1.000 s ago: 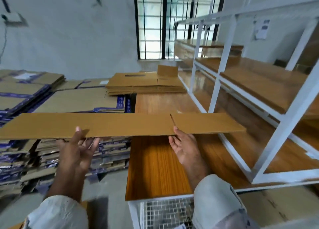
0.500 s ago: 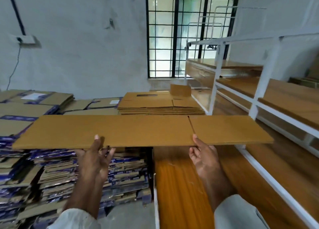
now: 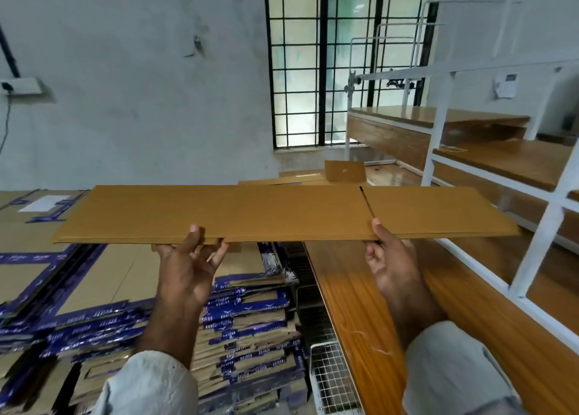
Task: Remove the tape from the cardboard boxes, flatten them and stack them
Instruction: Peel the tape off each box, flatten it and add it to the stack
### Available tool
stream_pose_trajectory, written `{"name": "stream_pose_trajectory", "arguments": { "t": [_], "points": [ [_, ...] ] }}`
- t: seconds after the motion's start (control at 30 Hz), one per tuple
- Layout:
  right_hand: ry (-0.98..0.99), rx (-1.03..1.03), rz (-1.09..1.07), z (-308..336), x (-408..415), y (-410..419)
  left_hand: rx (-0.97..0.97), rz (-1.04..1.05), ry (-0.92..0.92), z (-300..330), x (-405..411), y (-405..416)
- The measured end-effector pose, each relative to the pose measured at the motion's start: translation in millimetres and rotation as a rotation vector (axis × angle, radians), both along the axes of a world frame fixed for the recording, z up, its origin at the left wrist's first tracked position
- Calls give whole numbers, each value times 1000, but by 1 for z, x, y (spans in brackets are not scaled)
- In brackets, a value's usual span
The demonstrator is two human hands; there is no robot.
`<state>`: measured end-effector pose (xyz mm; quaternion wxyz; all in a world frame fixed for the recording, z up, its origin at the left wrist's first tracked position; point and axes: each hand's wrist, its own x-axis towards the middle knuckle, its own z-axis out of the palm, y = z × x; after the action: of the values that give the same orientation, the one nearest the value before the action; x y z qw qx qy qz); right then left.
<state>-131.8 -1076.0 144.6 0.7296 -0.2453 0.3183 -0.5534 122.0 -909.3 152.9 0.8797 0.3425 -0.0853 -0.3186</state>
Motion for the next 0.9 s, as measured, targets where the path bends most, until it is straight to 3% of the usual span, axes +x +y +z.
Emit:
{"name": "stream_pose_trajectory", "arguments": {
  "t": [0.3,0.7,0.8,0.9],
  "points": [
    [28,-57,-53,-2,112,-124,13,102,-24,-7,94,-119],
    [38,-46,-9,14,248,-416,-10,40,44,-9,255,-405],
    [18,-39,54,-6,267,-485,-14,-21,1,-23,270,-465],
    [141,34,80,-47,277,-536,110,-77,7,-63,283,-507]
  ]
}}
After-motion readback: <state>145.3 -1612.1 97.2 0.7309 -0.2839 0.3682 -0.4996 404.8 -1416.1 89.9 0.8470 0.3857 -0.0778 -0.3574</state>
